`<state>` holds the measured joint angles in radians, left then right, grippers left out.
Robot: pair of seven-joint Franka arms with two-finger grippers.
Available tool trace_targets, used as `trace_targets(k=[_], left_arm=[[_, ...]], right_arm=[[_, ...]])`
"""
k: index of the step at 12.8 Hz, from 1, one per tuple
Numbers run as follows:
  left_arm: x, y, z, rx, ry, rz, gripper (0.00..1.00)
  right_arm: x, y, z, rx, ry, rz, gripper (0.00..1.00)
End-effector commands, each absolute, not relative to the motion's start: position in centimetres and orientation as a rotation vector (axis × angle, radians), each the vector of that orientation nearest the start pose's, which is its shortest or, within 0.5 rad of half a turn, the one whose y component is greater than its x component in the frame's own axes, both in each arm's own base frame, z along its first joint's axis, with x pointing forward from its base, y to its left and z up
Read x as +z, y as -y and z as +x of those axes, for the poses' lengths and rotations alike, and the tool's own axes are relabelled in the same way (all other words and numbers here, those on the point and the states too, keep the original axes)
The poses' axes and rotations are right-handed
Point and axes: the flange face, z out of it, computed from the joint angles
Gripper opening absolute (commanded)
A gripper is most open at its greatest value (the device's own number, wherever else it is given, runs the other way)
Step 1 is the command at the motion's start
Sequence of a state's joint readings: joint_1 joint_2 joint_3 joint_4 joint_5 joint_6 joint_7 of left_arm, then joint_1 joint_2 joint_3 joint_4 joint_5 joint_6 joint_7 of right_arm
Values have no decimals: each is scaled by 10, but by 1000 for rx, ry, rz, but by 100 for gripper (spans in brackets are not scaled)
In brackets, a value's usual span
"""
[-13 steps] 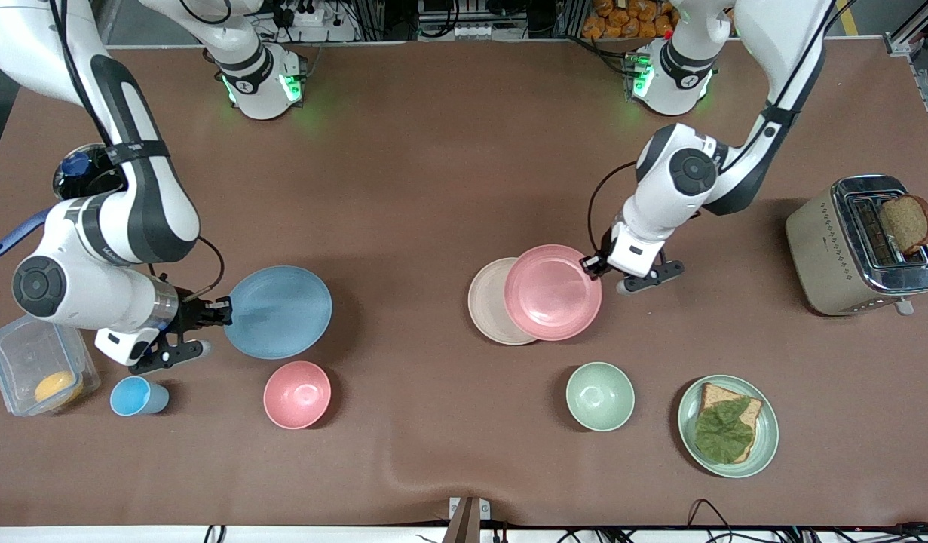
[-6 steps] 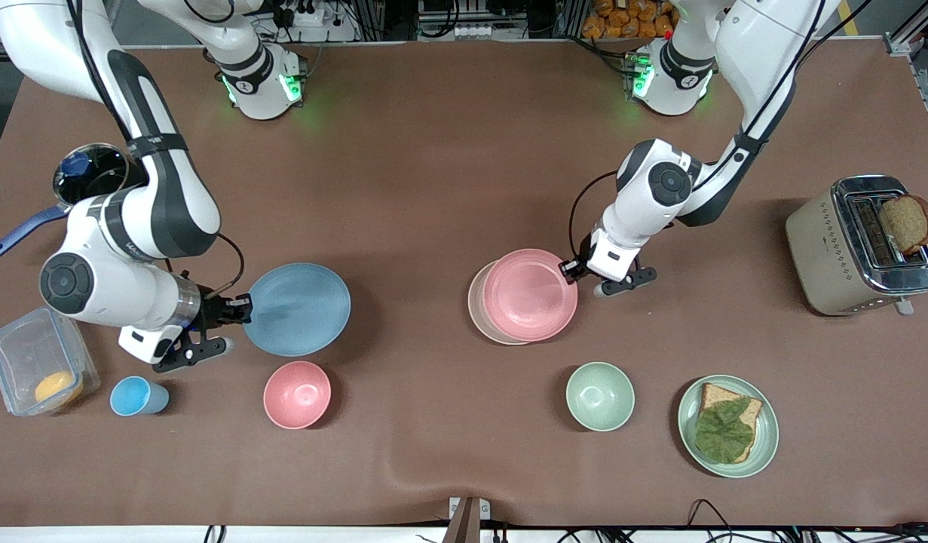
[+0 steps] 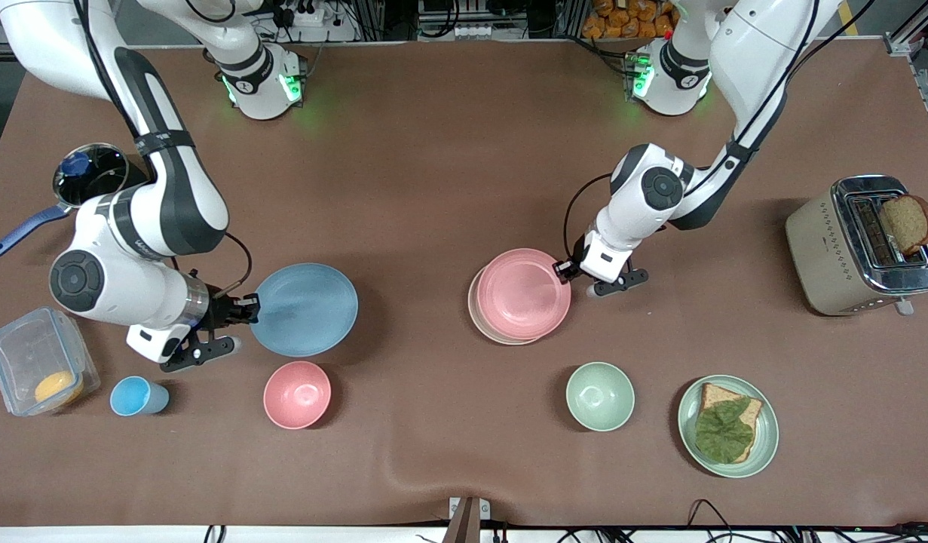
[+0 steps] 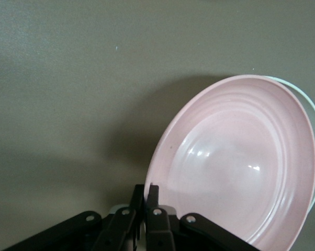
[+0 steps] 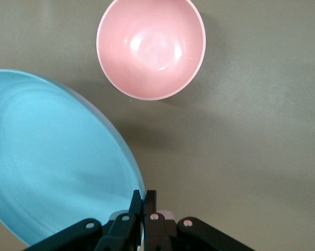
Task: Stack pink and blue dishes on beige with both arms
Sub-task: 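Release the pink plate with the left gripper while the right gripper carries blue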
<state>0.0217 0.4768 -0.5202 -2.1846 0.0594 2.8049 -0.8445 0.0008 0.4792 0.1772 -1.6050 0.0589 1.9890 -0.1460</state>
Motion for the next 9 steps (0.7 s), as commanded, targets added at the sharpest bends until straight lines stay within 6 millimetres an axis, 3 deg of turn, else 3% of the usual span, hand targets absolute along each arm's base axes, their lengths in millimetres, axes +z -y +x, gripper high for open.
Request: trace_targets(k=[1,3,4,5,6,7,9], left_arm=[[215,290,515,-99,598,-3391,5],[217,300,518,-100,619,-3400,9],[216,304,520,-96,644,-3402,21],[219,307,524,-104,655,-3408,42],[220,308,529,-113,667,-3413,76],[226,313,533,-133,669,-3423,98],[238,315,542,-164,707,-3426,100]], right_arm=[[359,-115,662,116,403,-2968,0],[366,-114,658,136,408,-2969,0],[370,-115,654,167,414,-2968,0],[379,-114,648,199,420,-2968,0],[380,-114,646,220,422,-2967,0],[380,-114,647,213,422,-2968,0],[374,-114,650,193,416,-2969,0]])
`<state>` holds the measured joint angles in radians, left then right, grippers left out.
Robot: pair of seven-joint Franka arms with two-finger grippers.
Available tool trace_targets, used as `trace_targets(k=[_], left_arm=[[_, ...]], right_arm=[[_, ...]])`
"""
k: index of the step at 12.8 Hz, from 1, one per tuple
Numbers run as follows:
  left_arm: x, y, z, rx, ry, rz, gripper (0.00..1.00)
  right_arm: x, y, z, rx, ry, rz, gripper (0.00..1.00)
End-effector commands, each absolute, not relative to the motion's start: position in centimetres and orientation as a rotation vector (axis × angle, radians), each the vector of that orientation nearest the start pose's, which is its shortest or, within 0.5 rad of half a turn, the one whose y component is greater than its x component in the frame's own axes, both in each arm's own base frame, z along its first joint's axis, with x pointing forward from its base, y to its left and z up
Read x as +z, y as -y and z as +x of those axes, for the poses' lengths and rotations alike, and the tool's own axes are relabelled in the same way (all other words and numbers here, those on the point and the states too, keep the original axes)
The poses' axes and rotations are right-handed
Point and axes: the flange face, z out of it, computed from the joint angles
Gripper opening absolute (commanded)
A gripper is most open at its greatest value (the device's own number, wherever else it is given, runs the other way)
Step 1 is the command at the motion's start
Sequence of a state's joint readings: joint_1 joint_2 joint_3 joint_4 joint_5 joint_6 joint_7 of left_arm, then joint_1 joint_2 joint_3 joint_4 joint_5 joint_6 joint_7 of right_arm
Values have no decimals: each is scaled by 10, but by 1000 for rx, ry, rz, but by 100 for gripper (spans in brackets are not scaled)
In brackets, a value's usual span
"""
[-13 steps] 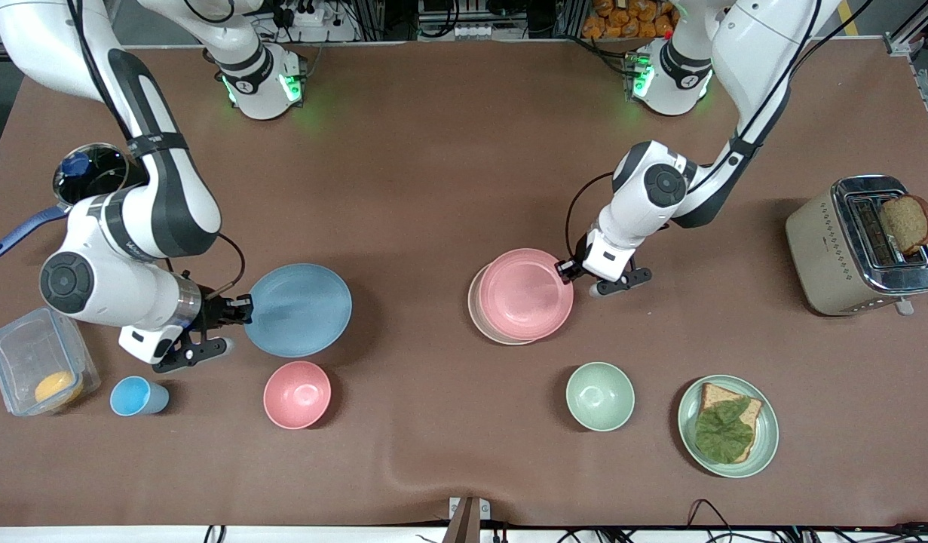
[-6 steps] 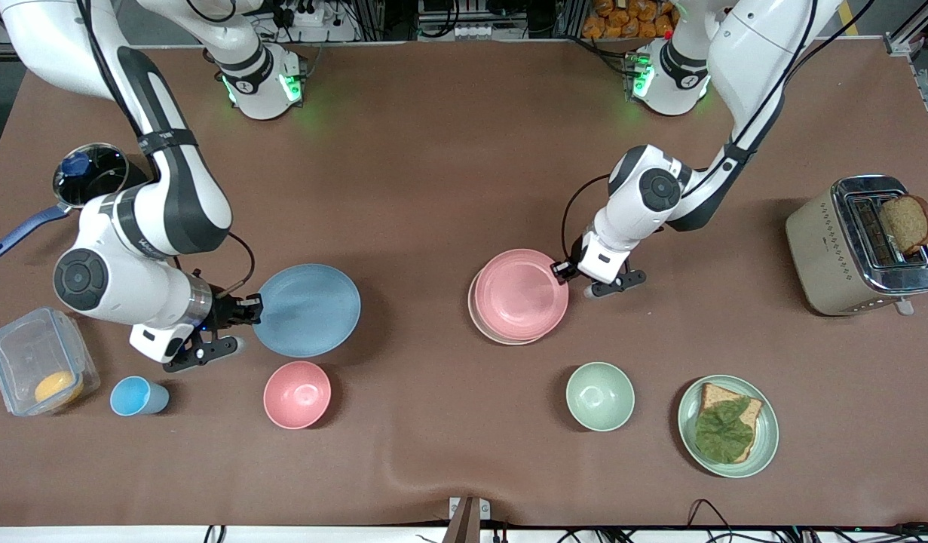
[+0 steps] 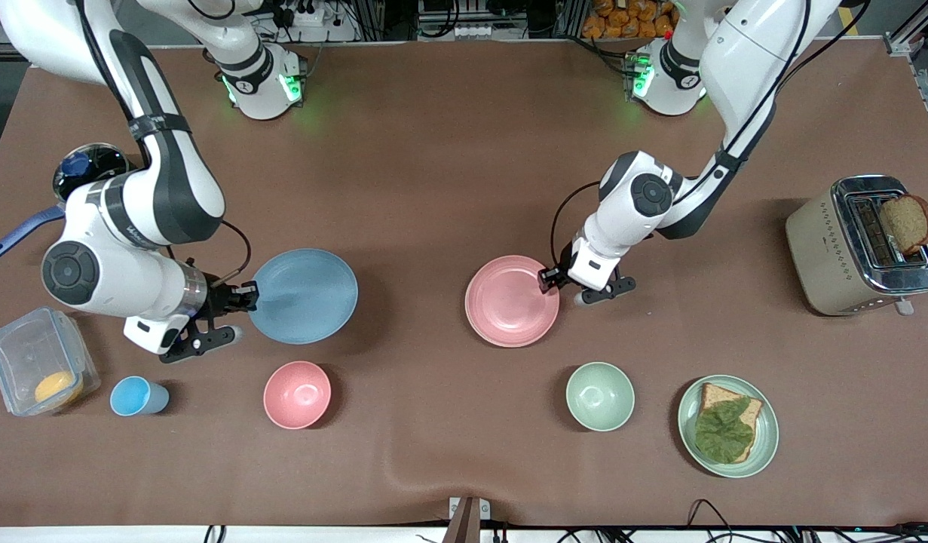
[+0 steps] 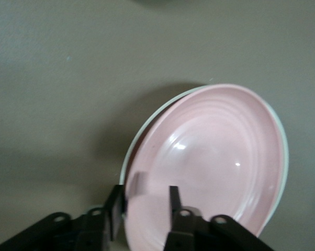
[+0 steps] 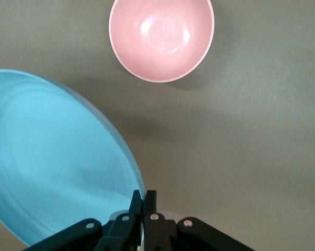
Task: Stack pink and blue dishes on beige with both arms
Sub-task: 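Release the pink plate with the left gripper while the right gripper carries blue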
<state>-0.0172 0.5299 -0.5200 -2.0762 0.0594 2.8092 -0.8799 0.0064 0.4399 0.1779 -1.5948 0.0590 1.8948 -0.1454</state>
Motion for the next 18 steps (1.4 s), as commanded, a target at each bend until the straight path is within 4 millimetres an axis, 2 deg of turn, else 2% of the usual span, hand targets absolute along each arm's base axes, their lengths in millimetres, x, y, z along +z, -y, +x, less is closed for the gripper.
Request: trace_targets(k=[1,3,5,9,10,11,13,14,16,18], left_arm=[[244,309,547,-184,722,-3424,100],[265,289,560,-261,750,-3394,100],[302,272,566,-302,753,-3344,100],[399,212,583,-402,836,-3220,100],[425,186,589,-438,859,-3169,100],[448,166,591,-467,834,-3117,100],[490,143,589,-474,777,-3041,100],[517,132,590,-465,761,-3019,100],[575,117,596,-446,604,-3019,100],[609,95,598,-439,485,-3026,100]], right_arm=[[373,-115,652,170,416,-2970,0],[374,-120,654,147,423,-2970,0],[370,-139,656,114,362,-2981,0],[363,-209,643,100,173,-3002,0],[363,-231,636,110,122,-3002,0],[363,-250,630,122,60,-2998,0],[357,-273,622,140,-46,-2979,0],[352,-283,620,151,-83,-2949,0],[339,-294,617,207,-133,-2885,0],[328,-305,613,246,-149,-2851,0]])
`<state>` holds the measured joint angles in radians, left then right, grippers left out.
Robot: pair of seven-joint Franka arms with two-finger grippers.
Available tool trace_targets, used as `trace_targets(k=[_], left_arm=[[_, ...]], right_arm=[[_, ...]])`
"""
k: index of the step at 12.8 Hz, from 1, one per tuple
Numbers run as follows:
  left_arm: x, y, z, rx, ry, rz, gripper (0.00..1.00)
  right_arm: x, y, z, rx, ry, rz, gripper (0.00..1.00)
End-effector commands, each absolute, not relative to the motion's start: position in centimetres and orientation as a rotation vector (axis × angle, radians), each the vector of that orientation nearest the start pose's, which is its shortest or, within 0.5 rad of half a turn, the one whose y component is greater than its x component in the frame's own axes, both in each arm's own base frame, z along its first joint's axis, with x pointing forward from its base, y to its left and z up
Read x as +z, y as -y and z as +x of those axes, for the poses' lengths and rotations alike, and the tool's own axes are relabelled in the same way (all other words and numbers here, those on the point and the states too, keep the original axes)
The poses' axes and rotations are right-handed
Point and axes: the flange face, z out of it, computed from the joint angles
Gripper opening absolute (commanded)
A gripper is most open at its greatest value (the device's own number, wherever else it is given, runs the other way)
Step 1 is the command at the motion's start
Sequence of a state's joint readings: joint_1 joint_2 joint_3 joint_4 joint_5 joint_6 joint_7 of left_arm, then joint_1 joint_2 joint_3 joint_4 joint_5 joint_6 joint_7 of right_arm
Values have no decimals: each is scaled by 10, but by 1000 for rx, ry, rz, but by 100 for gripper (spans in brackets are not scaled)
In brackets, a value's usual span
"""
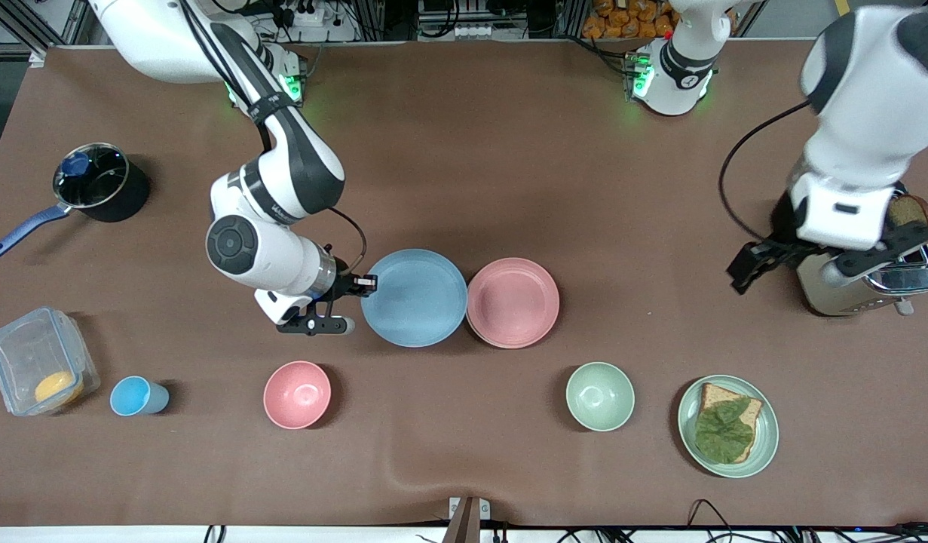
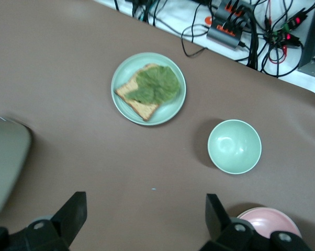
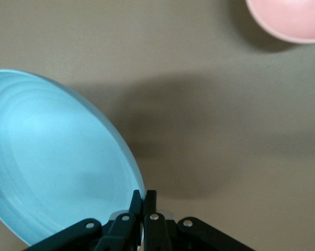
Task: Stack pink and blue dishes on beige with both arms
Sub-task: 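Lower the blue plate onto the pink plate with the right gripper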
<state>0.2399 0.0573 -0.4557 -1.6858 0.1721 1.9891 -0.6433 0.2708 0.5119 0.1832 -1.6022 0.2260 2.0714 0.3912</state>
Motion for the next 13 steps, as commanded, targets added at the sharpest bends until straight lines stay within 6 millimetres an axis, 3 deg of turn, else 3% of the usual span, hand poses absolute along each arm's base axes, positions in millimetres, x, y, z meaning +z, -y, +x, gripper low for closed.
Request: trace_targets(k=[1,4,5,6,11,13], left_arm=[[615,94,595,-417,429,-3025,100],[634,89,590,-379,426,-3019,100],[644,78,588,-357,393,-3027,100],[646,83,584,-324,304,-3031,100],[661,25,563,-191,345,-3077,100],[659,21,563,-171,317,-3079,100]], right_arm=[[325,-325,607,218,-125,-2838,0],[295,-411,577,143,-208,-2820,0],[287,-429,574,130,-240,-2809,0],[282,-443,569,127,-254,-2803,0],[266,-459,564,96,-258,-2796,0],[251,-468,558,82,-247,-2790,0]])
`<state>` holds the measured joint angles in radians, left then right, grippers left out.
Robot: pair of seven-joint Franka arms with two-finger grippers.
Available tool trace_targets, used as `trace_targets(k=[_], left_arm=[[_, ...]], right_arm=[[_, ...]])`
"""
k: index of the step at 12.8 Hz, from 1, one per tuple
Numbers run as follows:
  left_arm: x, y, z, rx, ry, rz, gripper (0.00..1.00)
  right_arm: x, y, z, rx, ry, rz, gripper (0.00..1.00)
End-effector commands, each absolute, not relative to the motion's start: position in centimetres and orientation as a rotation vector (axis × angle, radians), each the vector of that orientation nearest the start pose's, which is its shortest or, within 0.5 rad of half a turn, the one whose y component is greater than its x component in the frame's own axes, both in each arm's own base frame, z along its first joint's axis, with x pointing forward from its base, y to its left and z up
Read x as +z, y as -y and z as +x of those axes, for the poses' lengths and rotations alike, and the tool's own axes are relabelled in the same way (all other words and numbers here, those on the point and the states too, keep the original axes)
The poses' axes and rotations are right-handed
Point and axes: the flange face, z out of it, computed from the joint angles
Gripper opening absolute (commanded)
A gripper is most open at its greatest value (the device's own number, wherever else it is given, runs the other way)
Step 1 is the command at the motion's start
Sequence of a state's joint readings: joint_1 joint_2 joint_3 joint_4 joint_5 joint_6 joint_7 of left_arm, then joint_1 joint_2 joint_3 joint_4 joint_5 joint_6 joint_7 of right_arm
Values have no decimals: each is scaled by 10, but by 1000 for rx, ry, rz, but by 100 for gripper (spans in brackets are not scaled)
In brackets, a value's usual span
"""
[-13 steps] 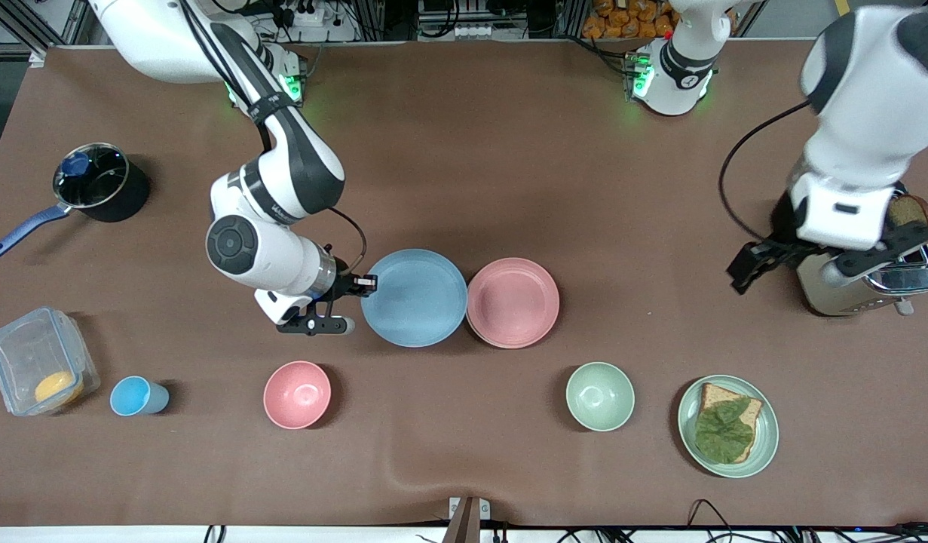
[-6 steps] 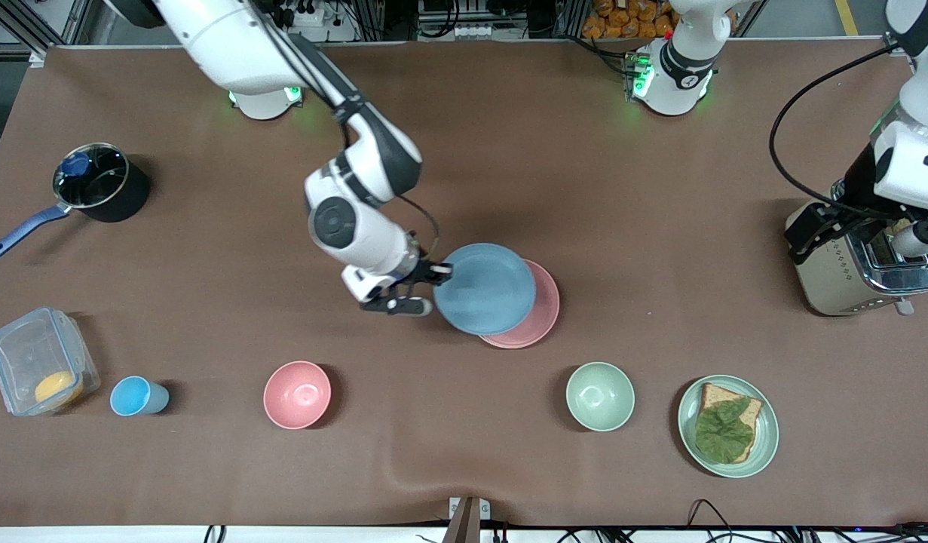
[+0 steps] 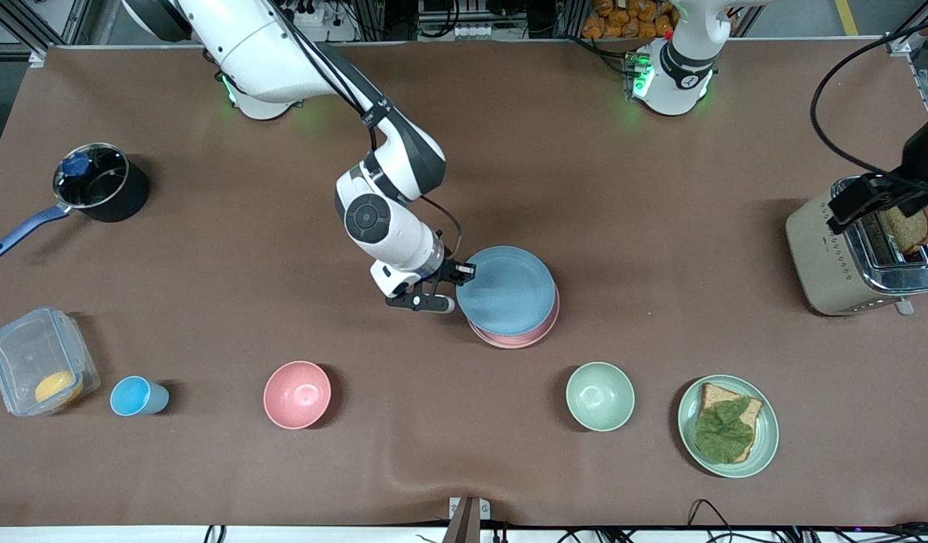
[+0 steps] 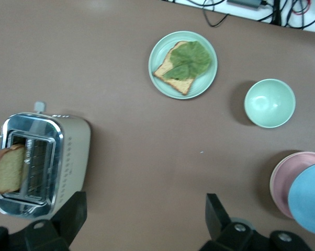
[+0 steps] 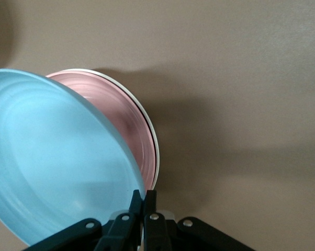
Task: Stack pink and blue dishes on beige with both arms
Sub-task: 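Lower the blue plate onto the pink plate with the right gripper, then open the right gripper and release the blue plate on the stack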
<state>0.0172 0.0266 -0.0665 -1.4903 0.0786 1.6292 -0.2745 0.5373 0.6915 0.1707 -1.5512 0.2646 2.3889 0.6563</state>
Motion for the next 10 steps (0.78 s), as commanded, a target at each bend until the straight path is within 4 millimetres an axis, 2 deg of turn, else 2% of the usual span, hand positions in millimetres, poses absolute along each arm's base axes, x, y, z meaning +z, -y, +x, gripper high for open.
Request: trace_targets(k=[1,3,5,6,7,8,10], left_arm=[[657,19,565,-168,319,-3080,100],[656,20,566,-165,315,-3085,100],[654,23,566,-154,319,-3106,100],[653,24,566,-151,314,-3108,100],[651,24,567,-142,314,-3108,100],[650,22,567,-137,321,-3108,100],[644,20,570,-115,326,-3108,100]], right_arm=[[247,-473,555,69,-243,-2785,0],[239,-482,549,57,-231,-2779,0],[237,-482,549,60,-230,-2781,0],[237,-481,549,59,-231,-2781,15],[238,-481,550,53,-226,-2782,61],[242,-481,550,40,-213,-2785,100],[253,-472,559,6,-184,-2802,100]])
